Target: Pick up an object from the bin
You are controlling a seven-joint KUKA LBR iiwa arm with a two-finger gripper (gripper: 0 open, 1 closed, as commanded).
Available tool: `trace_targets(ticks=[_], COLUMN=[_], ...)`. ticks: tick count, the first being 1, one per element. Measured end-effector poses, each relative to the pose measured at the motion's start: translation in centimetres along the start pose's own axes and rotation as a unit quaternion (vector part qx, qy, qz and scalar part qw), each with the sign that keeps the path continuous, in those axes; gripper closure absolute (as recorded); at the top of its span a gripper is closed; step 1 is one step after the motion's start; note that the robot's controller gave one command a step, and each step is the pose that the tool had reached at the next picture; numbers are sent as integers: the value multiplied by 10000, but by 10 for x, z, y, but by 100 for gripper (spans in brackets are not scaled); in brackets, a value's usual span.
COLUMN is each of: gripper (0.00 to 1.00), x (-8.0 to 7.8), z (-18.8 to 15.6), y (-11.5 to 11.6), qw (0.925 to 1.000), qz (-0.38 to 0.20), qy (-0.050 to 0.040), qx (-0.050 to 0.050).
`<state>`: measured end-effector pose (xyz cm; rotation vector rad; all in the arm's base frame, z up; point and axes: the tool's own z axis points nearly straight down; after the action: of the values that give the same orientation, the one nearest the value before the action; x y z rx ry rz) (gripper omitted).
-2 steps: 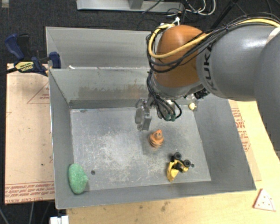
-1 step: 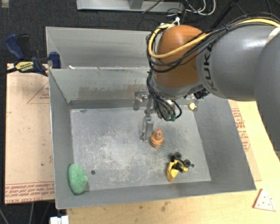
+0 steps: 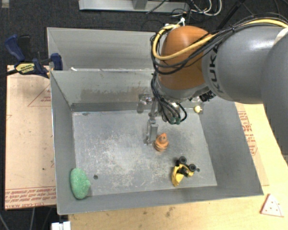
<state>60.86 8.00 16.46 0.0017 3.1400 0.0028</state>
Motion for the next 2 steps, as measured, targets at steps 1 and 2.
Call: trace_targets(ticks=[1, 2], gripper=[0, 0], x=[31, 36], z=[-6, 9], y=[-40, -69], qw=[9997, 9983], qz=[-234, -587], qy=[6, 0], qx=[-5, 23])
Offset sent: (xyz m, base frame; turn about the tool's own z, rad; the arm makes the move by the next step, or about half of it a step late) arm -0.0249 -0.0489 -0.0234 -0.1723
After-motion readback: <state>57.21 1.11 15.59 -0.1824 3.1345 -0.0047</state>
